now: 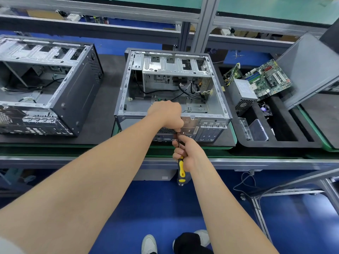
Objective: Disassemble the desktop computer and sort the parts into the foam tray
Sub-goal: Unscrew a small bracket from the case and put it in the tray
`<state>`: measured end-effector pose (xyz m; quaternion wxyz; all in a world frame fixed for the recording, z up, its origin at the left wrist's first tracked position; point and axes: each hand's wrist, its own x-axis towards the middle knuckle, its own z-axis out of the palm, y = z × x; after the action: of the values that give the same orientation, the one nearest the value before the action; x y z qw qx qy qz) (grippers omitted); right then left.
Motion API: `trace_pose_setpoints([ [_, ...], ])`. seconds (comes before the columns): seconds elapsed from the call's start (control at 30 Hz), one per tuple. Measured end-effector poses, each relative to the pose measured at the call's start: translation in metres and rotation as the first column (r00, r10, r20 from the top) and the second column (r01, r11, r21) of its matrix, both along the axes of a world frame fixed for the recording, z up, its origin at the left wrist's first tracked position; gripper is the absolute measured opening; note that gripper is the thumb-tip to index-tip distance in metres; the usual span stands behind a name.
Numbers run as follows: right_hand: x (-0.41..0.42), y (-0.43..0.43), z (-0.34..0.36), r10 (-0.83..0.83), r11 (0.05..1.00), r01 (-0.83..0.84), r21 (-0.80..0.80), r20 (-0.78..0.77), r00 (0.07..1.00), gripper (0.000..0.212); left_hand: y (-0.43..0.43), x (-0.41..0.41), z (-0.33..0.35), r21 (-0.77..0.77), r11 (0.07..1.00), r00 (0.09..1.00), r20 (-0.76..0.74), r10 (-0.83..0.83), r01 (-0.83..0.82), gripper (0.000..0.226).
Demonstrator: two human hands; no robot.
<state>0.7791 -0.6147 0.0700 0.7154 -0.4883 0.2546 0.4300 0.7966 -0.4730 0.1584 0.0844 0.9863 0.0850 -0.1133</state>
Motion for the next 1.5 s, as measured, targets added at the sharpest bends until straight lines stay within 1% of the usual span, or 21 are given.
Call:
trace_pose_setpoints([
  [0.07,-0.001,0.003,-0.002,-0.006,0.999,0.008,-0.042,0.045,0.999,0.016,0.000,0.000,0.000,0.014,1.000,1.000,-0.001,-0.006,0.006,0.026],
  [0.27,-0.004,0.007,-0.001,-0.011,0.985,0.046,-0.164,0.211,0.977,0.017,-0.002,-0.002,-0.001,0.036,0.999,1.000,0.025,-0.004,0.003,0.021],
  [0.33,-0.005,0.008,0.000,-0.011,0.983,0.053,-0.177,0.227,0.974,0.015,-0.002,-0.002,-0.001,0.039,0.999,0.999,0.034,-0.006,0.005,0.022],
  [0.5,-0.010,-0.002,-0.001,0.007,0.979,0.031,-0.200,0.190,0.982,0.016,-0.001,-0.002,-0.002,0.048,0.999,1.000,0.028,-0.006,0.005,0.023],
  [0.57,-0.012,-0.009,-0.002,0.002,0.977,0.036,-0.208,0.179,0.984,0.018,-0.001,-0.002,-0.002,0.058,0.998,0.999,0.022,-0.028,0.027,0.032],
  [0.67,-0.014,-0.018,-0.001,-0.017,0.976,0.052,-0.210,0.165,0.986,0.018,0.000,-0.002,-0.004,0.057,0.996,0.997,0.048,-0.067,0.064,0.062],
  [0.7,-0.013,-0.022,0.000,-0.026,0.976,0.061,-0.211,0.162,0.986,0.018,0.000,-0.003,-0.004,0.039,0.997,0.995,0.071,-0.071,0.068,0.070],
  [0.73,-0.011,-0.025,0.002,-0.036,0.975,0.070,-0.212,0.162,0.986,0.018,0.000,-0.005,-0.004,0.020,0.997,0.993,0.098,-0.072,0.070,0.071],
  [0.8,-0.007,-0.032,0.004,-0.056,0.971,0.092,-0.219,0.165,0.985,0.018,-0.002,-0.009,-0.002,-0.032,0.998,0.987,0.153,-0.056,0.062,0.062],
  [0.87,-0.003,-0.039,0.007,-0.077,0.968,0.115,-0.222,0.172,0.982,0.018,-0.006,-0.012,-0.001,-0.098,0.995,0.977,0.211,0.002,0.020,0.053],
  [1.03,0.010,-0.061,0.018,-0.143,0.960,0.181,-0.211,0.184,0.973,0.015,-0.030,-0.010,0.002,-0.135,0.989,0.943,0.318,0.101,-0.060,0.047],
  [1.13,0.020,-0.076,0.023,-0.171,0.954,0.212,-0.212,0.196,0.965,0.011,-0.047,-0.003,0.004,-0.168,0.982,0.931,0.337,0.136,-0.083,0.052],
  [1.27,0.037,-0.096,0.026,-0.213,0.943,0.259,-0.208,0.217,0.953,0.014,-0.062,0.015,0.002,-0.110,0.990,0.944,0.308,0.120,-0.090,0.064],
  [1.33,0.048,-0.104,0.026,-0.218,0.941,0.265,-0.209,0.222,0.950,0.015,-0.068,0.026,0.003,-0.087,0.989,0.948,0.283,0.143,-0.124,0.064],
  [1.4,0.060,-0.113,0.027,-0.221,0.941,0.268,-0.207,0.226,0.949,0.015,-0.077,0.036,0.005,-0.077,0.982,0.934,0.304,0.188,-0.172,0.059],
  [1.47,0.074,-0.122,0.029,-0.219,0.942,0.269,-0.200,0.238,0.946,0.015,-0.093,0.048,0.007,-0.100,0.978,0.897,0.391,0.207,-0.182,0.046],
  [1.5,0.082,-0.128,0.031,-0.215,0.944,0.266,-0.197,0.247,0.945,0.015,-0.103,0.054,0.009,-0.128,0.979,0.873,0.446,0.199,-0.158,0.037],
])
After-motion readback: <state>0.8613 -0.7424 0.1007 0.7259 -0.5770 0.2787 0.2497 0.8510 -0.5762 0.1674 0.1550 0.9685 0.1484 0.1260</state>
